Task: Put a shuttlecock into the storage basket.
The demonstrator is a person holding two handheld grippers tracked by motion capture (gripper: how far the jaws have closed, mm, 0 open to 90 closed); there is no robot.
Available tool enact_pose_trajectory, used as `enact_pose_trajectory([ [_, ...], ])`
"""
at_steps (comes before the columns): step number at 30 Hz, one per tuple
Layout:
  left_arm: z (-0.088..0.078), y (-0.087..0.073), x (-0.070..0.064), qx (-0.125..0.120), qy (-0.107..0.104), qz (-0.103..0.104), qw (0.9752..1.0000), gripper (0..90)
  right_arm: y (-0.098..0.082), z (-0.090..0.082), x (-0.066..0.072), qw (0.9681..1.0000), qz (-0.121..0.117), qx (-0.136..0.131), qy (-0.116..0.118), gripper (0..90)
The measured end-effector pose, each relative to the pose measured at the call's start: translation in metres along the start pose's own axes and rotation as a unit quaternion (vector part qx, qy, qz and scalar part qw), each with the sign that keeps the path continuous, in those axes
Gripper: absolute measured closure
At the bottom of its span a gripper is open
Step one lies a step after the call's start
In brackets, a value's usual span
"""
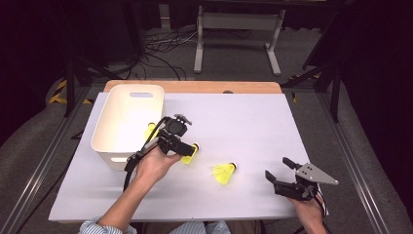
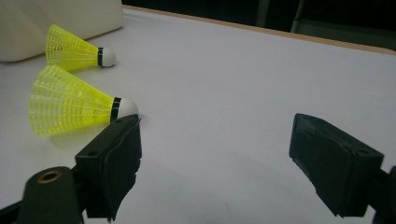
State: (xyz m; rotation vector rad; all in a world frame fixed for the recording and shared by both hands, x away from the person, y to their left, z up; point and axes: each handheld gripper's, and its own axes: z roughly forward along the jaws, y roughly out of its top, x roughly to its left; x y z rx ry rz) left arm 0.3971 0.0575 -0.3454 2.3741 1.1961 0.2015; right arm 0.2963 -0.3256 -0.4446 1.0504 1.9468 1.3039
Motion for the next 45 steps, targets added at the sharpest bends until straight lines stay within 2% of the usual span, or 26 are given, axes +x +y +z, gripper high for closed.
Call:
enact_pose_trajectory([
  [11,0.008,-0.007,-0.005,0.008,-0.002,-0.003,1.0,38.2,0.0,0.0,0.0,1.0,-0.001,0.0,0.001,17.5],
  [15,0.012,-0.008,-0.007,0.013,0.001,0.003,0.9999,38.2,0.0,0.0,0.0,1.0,0.0,0.0,0.0,17.5],
  [22,0.018,-0.012,-0.008,0.014,-0.005,-0.008,0.9999,38.5,0.0,0.0,0.0,1.0,0.0,-0.001,0.0,17.5],
  [30,0.028,-0.017,-0.011,0.023,0.003,-0.003,0.9997,39.0,0.0,0.0,0.0,1.0,0.001,-0.001,-0.001,17.5],
  [36,0.035,-0.018,-0.011,0.03,0.003,-0.007,0.9995,39.8,0.0,-0.001,0.0,1.0,0.001,-0.001,-0.001,17.5],
  [41,0.04,-0.02,-0.009,0.035,-0.001,-0.018,0.9992,40.4,0.0,0.0,0.0,1.0,0.001,-0.001,0.0,17.5],
  [44,0.044,-0.02,-0.007,0.037,0.001,-0.017,0.9992,40.8,0.0,0.0,0.0,1.0,0.001,-0.001,0.0,17.5],
  [45,0.045,-0.02,-0.007,0.038,-0.001,-0.023,0.999,40.9,0.0,0.0,0.0,1.0,0.0,-0.001,0.0,17.5],
])
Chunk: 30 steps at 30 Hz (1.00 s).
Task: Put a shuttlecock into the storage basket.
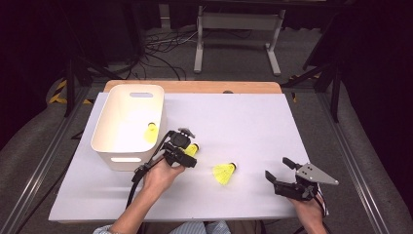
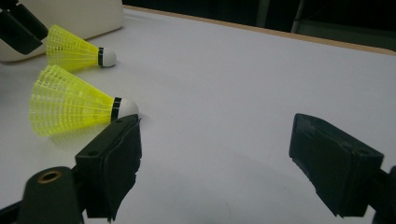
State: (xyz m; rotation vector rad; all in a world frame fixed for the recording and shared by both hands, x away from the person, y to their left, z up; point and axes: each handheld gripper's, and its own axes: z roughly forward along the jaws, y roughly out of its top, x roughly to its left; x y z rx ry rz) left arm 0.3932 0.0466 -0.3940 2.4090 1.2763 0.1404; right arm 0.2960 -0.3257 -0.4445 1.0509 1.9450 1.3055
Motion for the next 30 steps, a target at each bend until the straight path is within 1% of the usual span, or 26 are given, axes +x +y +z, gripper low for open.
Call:
enact_pose_trajectory([
  [1,0.001,0.0,0.001,0.002,0.001,0.003,1.0,41.1,0.0,0.0,0.0,1.0,0.0,0.0,0.0,17.5],
  [6,0.007,0.001,0.0,0.005,0.001,-0.003,1.0,41.9,0.0,0.0,0.0,1.0,0.0,0.0,0.0,17.5],
  [7,0.008,0.002,0.001,0.006,0.006,0.002,1.0,42.1,0.0,0.0,0.0,1.0,-0.001,0.0,0.0,17.5],
  [8,0.008,0.002,0.001,0.006,0.006,0.002,1.0,42.3,0.0,0.0,0.0,1.0,-0.001,0.0,0.0,17.5],
  [9,0.009,0.002,0.0,0.007,0.004,-0.001,1.0,42.5,0.0,0.0,0.0,1.0,-0.001,0.0,0.0,17.5],
  [12,0.013,0.003,0.001,0.01,0.006,-0.007,0.9999,42.9,0.0,0.0,0.0,1.0,-0.001,0.0,0.001,17.5],
  [16,0.016,0.005,0.002,0.012,0.011,-0.004,0.9999,43.8,0.0,0.0,0.0,1.0,-0.001,0.0,0.001,17.5],
  [20,0.021,0.006,0.001,0.012,0.011,-0.009,0.9998,45.1,0.0,0.0,0.0,1.0,-0.001,0.0,0.001,17.5],
  [22,0.024,0.007,0.002,0.017,0.013,-0.005,0.9998,45.7,0.0,0.0,0.0,1.0,-0.001,0.001,0.001,17.5],
  [23,0.026,0.007,0.002,0.013,0.011,-0.011,0.9998,46.3,0.0,0.0,0.0,1.0,-0.002,0.0,0.002,17.5],
  [25,0.027,0.008,0.003,0.014,0.013,-0.011,0.9997,49.0,0.0,0.0,0.0,1.0,-0.001,0.0,0.002,17.5],
  [28,0.03,0.009,0.005,0.018,0.014,-0.015,0.9996,50.8,0.0,0.0,0.0,1.0,-0.002,0.001,0.002,17.5],
  [29,0.031,0.009,0.005,0.016,0.014,-0.018,0.9996,52.0,0.0,0.0,0.0,1.0,-0.002,0.001,0.002,17.5],
  [30,0.031,0.009,0.006,0.017,0.014,-0.015,0.9996,53.2,0.0,0.0,0.0,1.0,-0.002,0.001,0.002,17.5],
])
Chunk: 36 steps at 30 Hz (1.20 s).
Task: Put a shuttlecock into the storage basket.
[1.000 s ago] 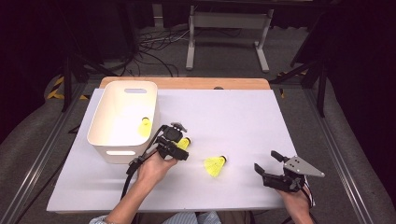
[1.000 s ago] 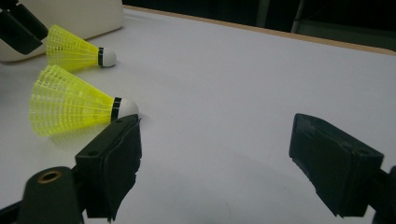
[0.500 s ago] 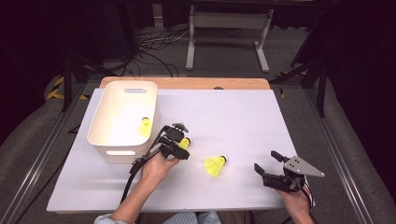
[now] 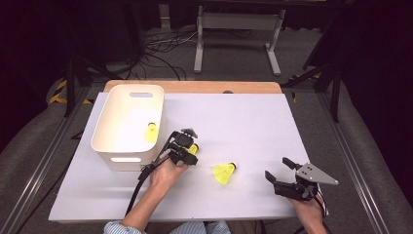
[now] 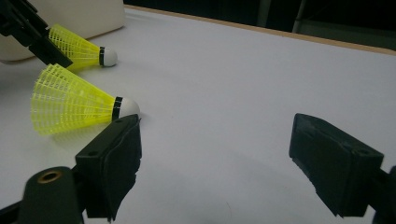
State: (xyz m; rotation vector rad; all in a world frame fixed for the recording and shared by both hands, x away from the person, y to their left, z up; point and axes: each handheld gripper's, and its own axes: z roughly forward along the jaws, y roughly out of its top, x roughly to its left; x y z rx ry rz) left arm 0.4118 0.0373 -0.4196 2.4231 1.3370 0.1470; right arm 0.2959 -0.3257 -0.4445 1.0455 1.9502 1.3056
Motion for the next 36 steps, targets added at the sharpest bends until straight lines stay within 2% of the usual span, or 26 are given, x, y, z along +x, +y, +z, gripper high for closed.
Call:
enact_pose_trajectory([
  [12,0.0034,0.0003,-0.0006,0.003,-0.007,0.002,1.0,66.5,0.0,0.0001,0.0002,1.0,-0.002,0.0,0.002,17.5],
  [16,0.0033,0.0006,-0.0015,0.01,0.006,0.01,0.9999,71.0,0.0001,0.0003,0.0006,1.0,-0.003,0.0,0.002,17.5],
  [28,0.0044,0.0013,-0.002,0.024,0.008,0.019,0.9995,85.3,0.0001,0.0002,0.0005,1.0,-0.003,0.0,0.002,17.5],
  [36,0.0024,0.0014,-0.0018,0.023,0.011,0.023,0.9994,88.2,0.0,0.0002,0.0005,1.0,-0.003,0.0,0.002,17.5],
])
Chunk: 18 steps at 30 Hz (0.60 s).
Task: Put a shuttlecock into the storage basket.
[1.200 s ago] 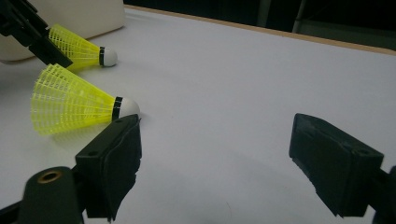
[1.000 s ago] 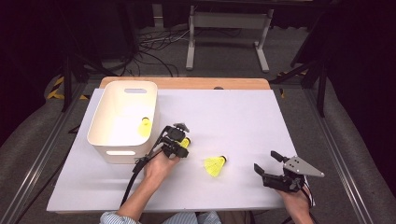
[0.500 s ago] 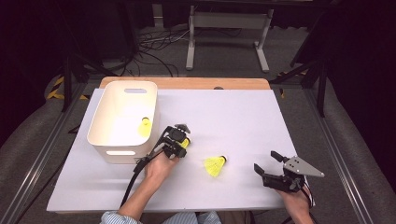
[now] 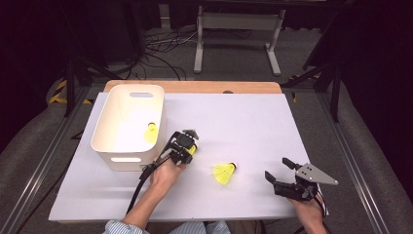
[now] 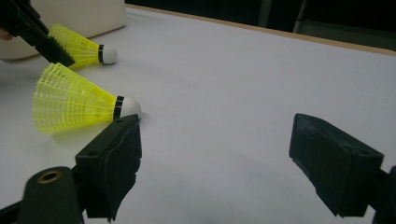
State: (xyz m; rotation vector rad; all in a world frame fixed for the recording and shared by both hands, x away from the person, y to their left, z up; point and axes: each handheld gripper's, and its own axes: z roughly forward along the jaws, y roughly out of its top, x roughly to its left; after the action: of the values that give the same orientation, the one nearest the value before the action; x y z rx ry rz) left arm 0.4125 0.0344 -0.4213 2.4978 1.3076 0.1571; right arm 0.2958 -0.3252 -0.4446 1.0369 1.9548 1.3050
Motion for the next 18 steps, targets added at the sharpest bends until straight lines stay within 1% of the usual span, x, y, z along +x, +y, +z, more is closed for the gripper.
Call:
enact_pose_trajectory([
  [4,-0.002,0.0,0.0,-0.002,0.0,0.0,1.0,88.3,0.0,0.0,0.0,1.0,0.0,0.0,0.0,17.5],
  [5,-0.003,0.0,0.001,-0.002,0.004,0.006,1.0,88.3,0.0,0.0,0.0,1.0,0.0,0.0,0.0,17.5],
  [9,-0.004,0.0,0.0,-0.001,0.001,0.007,1.0,88.3,0.0,0.0,0.0,1.0,0.0,0.0,0.0,17.5],
  [12,-0.007,0.0,-0.001,-0.008,0.0,0.003,1.0,88.3,0.0,0.0,0.0,1.0,0.0,0.0,0.0,17.5],
  [15,-0.01,0.0,-0.002,-0.01,0.0,0.004,0.9999,88.5,0.0,0.0,0.0,1.0,0.0,0.0,0.001,17.5],
  [18,-0.014,0.001,-0.002,-0.013,-0.001,0.009,0.9999,88.4,0.0,0.0,0.0,1.0,0.0,-0.001,0.002,17.5],
])
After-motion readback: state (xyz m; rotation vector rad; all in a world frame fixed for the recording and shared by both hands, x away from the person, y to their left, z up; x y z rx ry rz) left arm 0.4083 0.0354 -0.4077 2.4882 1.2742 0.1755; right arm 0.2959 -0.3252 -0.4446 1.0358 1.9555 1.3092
